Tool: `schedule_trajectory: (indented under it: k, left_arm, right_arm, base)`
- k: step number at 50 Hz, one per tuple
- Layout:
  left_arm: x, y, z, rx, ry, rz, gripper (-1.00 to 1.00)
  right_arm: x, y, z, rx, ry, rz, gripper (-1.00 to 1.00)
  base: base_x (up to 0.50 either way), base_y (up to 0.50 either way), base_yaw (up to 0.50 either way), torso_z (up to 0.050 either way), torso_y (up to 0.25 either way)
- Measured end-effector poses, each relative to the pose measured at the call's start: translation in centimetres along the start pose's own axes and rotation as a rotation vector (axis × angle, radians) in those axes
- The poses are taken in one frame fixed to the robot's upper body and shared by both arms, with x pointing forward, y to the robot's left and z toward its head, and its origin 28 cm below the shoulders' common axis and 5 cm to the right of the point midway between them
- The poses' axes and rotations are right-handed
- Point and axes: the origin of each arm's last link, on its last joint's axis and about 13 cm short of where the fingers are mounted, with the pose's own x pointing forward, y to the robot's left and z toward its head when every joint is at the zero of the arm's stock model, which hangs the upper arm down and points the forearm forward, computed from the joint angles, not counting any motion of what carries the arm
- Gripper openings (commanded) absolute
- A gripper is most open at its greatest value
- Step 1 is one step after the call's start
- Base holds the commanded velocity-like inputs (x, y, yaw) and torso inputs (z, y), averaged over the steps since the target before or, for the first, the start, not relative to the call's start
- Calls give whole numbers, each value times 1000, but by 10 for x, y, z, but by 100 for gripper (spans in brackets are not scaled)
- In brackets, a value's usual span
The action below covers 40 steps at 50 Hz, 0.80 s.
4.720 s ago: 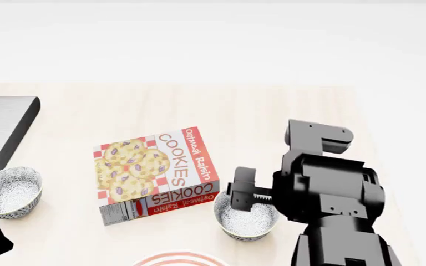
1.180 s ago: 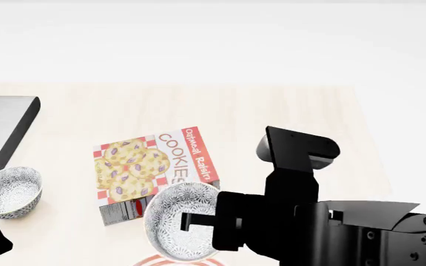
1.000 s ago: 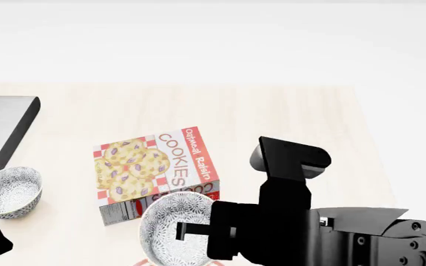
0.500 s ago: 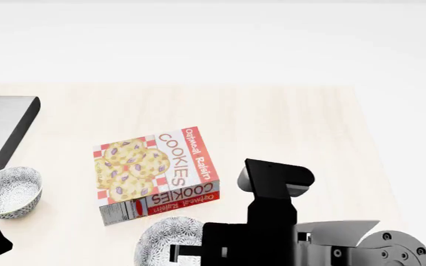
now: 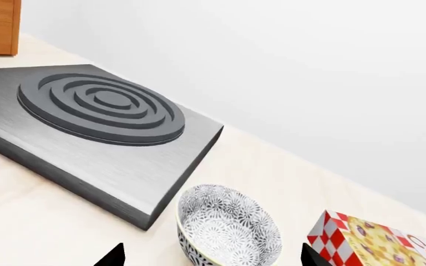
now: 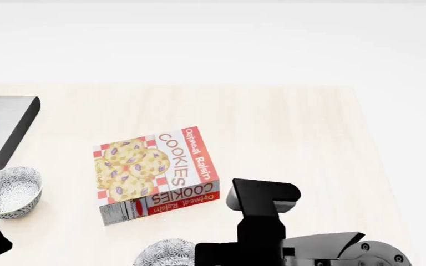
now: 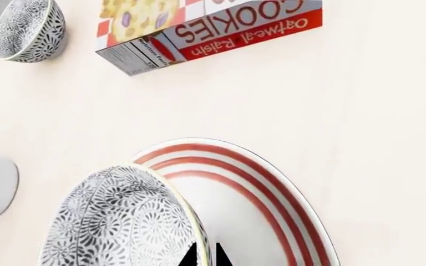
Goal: Pick the akita bowl next to the plate and place it on the plate.
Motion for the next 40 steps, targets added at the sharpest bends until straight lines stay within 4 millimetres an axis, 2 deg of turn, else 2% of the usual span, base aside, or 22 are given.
schedule_trajectory:
  k: [40]
  left_arm:
    - [0,0,0,0,0,-1,100]
  right_arm:
    - [14,-2,-11,-54,50,-4,-100]
  base:
    - [0,0,0,0,0]
